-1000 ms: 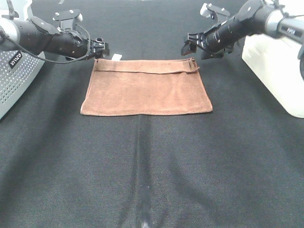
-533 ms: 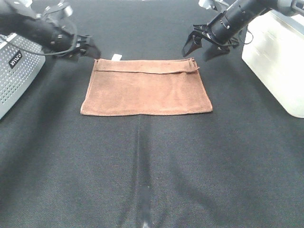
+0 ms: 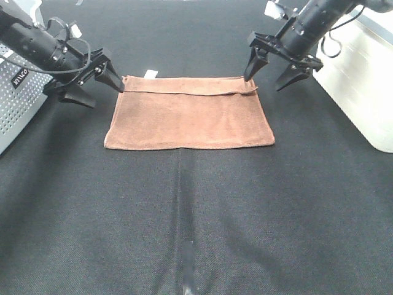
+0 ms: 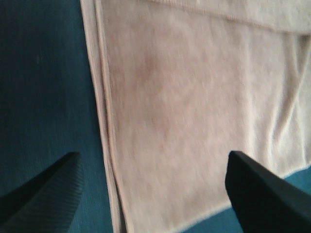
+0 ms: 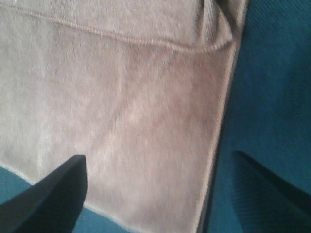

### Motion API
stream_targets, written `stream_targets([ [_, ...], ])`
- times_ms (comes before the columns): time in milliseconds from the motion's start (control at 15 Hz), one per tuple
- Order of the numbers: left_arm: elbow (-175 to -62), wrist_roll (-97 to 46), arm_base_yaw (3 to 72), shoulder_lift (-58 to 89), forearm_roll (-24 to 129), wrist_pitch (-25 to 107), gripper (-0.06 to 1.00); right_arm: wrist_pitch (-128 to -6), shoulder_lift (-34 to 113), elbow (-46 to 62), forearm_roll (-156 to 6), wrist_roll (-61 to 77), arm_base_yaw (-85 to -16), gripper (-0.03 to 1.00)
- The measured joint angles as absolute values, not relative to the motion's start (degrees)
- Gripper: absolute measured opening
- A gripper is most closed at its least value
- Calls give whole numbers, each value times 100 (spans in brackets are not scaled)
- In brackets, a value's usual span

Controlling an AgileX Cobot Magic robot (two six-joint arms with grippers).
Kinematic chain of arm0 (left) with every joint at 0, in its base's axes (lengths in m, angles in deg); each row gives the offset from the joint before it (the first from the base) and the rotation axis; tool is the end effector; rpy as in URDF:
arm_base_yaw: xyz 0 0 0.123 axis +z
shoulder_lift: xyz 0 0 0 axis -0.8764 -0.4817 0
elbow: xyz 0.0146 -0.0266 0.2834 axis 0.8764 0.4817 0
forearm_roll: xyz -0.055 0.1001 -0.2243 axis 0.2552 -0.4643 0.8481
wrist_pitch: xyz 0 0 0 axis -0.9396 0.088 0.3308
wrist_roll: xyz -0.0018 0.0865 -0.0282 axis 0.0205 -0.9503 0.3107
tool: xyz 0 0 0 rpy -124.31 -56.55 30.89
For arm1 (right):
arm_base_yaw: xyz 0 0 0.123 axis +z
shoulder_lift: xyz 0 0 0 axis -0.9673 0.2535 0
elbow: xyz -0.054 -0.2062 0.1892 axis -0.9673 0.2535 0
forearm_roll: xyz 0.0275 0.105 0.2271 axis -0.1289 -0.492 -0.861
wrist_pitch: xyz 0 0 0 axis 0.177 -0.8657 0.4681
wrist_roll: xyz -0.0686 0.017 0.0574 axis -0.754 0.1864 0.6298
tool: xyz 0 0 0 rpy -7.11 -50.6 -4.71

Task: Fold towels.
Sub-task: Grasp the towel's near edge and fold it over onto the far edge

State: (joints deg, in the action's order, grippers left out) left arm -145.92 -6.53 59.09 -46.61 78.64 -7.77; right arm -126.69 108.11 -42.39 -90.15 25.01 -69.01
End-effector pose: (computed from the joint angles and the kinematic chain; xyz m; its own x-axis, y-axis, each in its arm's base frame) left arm 0.4942 -0.0647 0.1468 -0.9512 -0.1476 -0.2710 0.0240 0.8402 -0.5418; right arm 0.5145 0.0905 0.1799 -0.9622 -0.0670 -0.2639 -0.1637 0.9168 0.3641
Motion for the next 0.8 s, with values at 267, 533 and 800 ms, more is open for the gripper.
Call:
stream_targets([
  [267,-13355,-613,5868,-4145,7772,-571,76,-12646,10198,-2652,-8889,2461,-6901,75],
  [533,-13240,-618,5731,-4145,7726,-244,76,-12136,10192,-2044,-8883,2455,-6901,75],
  [800,-13240,-595,5536,-4180,7720,191,76,-11867,10192,-1976,-8803,2284,-6901,75],
])
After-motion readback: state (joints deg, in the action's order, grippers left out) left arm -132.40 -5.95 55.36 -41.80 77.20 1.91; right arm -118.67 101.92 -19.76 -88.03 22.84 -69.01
